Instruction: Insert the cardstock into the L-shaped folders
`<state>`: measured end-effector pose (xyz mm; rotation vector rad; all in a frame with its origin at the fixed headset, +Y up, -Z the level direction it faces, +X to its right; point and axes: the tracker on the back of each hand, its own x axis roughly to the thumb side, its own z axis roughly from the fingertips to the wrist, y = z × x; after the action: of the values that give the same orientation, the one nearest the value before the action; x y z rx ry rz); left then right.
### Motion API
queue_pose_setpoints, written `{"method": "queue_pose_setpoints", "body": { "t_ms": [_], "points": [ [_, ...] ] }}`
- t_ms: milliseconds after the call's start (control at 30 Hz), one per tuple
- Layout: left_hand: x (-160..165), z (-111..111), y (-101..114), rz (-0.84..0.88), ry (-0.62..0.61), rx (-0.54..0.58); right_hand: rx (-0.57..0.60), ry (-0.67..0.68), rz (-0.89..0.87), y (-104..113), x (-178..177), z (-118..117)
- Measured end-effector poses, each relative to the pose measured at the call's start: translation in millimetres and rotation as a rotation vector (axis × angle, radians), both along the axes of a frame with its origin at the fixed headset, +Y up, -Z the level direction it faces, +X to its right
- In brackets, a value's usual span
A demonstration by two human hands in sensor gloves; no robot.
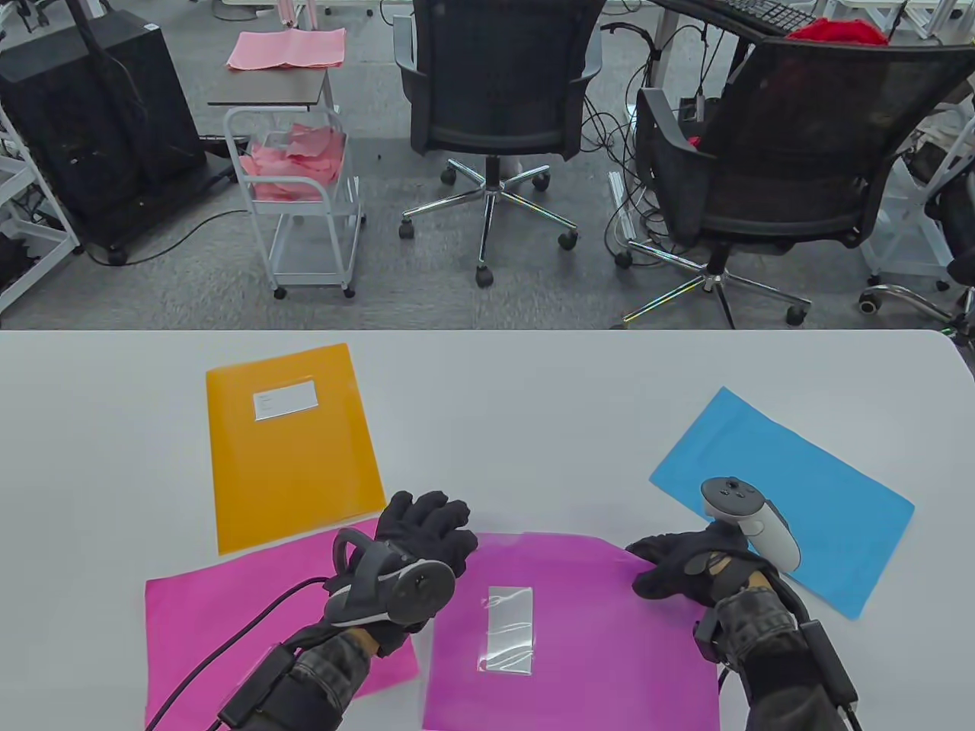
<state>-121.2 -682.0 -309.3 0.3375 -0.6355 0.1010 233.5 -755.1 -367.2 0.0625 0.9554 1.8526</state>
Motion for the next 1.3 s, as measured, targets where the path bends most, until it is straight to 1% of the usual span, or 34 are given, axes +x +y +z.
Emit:
{"method": "queue_pose_setpoints", "body": {
  "t_ms": [33, 100, 133, 167, 233, 300, 333, 400, 433, 467, 500, 533, 567, 600, 633, 700, 733, 800, 833, 867, 900, 933, 1000, 1033, 1067, 1100, 1167, 1200, 1233, 1267, 1300],
  "points": [
    [0, 0, 0, 0.041, 0.008, -0.035, 0.010, 0.007, 0.039, 2, 0, 0],
    [-3, -5, -2, 0.237, 0.036, -0.210, 0.061, 0.027, 0.173, 9, -5, 0],
    [-5, -6, -4, 0.315, 0.055, -0.253, 0.071, 0.032, 0.212, 11, -7, 1],
    [-9, -9, -5, 0.409, 0.083, -0.296, 0.097, 0.045, 0.296, 13, -11, 2],
    [-17, -14, -9, 0.497, 0.121, -0.366, 0.162, 0.071, 0.421, 13, -19, 2],
    [-19, -17, -15, 0.544, 0.134, -0.429, 0.254, 0.069, 0.564, 15, -31, 3],
    [-19, -17, -17, 0.540, 0.143, -0.434, 0.322, 0.067, 0.698, 20, -41, 4],
    [-19, -18, -20, 0.531, 0.156, -0.429, 0.502, 0.101, 0.868, 31, -65, 8],
    [-20, -19, -21, 0.538, 0.165, -0.439, 0.555, 0.116, 0.896, 36, -75, 11],
    [-20, -19, -23, 0.556, 0.168, -0.449, 0.640, 0.148, 0.896, 41, -90, 15],
    [-21, -20, -24, 0.564, 0.171, -0.458, 0.687, 0.178, 0.864, 43, -99, 18],
    [-22, -20, -26, 0.580, 0.175, -0.471, 0.734, 0.261, 0.742, 44, -113, 22],
    [-23, -20, -26, 0.598, 0.180, -0.479, 0.731, 0.303, 0.661, 43, -119, 23],
    [-26, -21, -28, 0.631, 0.187, -0.499, 0.732, 0.308, 0.559, 40, -126, 26],
    [-28, -22, -29, 0.648, 0.196, -0.524, 0.749, 0.292, 0.510, 38, -127, 27],
    [-35, -24, -34, 0.727, 0.220, -0.569, 0.778, 0.280, 0.512, 34, -120, 24],
    [-39, -25, -36, 0.782, 0.235, -0.614, 0.796, 0.251, 0.535, 34, -111, 22],
    [-43, -27, -39, 0.847, 0.249, -0.661, 0.847, 0.175, 0.586, 35, -93, 16],
    [-44, -28, -41, 0.873, 0.250, -0.688, 0.842, 0.099, 0.575, 37, -84, 13],
    [-43, -28, -43, 0.900, 0.254, -0.704, 0.826, 0.064, 0.552, 38, -78, 10],
    [-42, -28, -44, 0.910, 0.251, -0.716, 0.795, 0.048, 0.533, 38, -74, 9],
    [-41, -28, -45, 0.925, 0.256, -0.728, 0.735, 0.050, 0.513, 38, -69, 6],
    [-41, -28, -45, 0.921, 0.245, -0.722, 0.682, 0.044, 0.464, 37, -64, 4],
    [-42, -29, -48, 0.937, 0.216, -0.744, 0.637, 0.034, 0.401, 36, -60, 3],
    [-44, -31, -51, 0.957, 0.168, -0.787, 0.593, 0.040, 0.350, 35, -54, 1],
    [-44, -32, -54, 0.978, 0.133, -0.836, 0.583, 0.045, 0.329, 34, -52, 0],
    [-44, -31, -65, 1.014, 0.049, -1.002, 0.519, 0.069, 0.253, 35, -42, -3],
    [-43, -30, -68, 1.014, 0.027, -1.070, 0.510, 0.066, 0.223, 35, -39, -4],
    [-42, -29, -73, 0.991, 0.002, -1.154, 0.518, 0.049, 0.190, 36, -36, -5],
    [-42, -28, -77, 0.959, -0.017, -1.211, 0.520, 0.031, 0.170, 36, -33, -5],
    [-41, -27, -82, 0.903, -0.068, -1.286, 0.485, 0.038, 0.138, 35, -30, -6]
  ]
}}
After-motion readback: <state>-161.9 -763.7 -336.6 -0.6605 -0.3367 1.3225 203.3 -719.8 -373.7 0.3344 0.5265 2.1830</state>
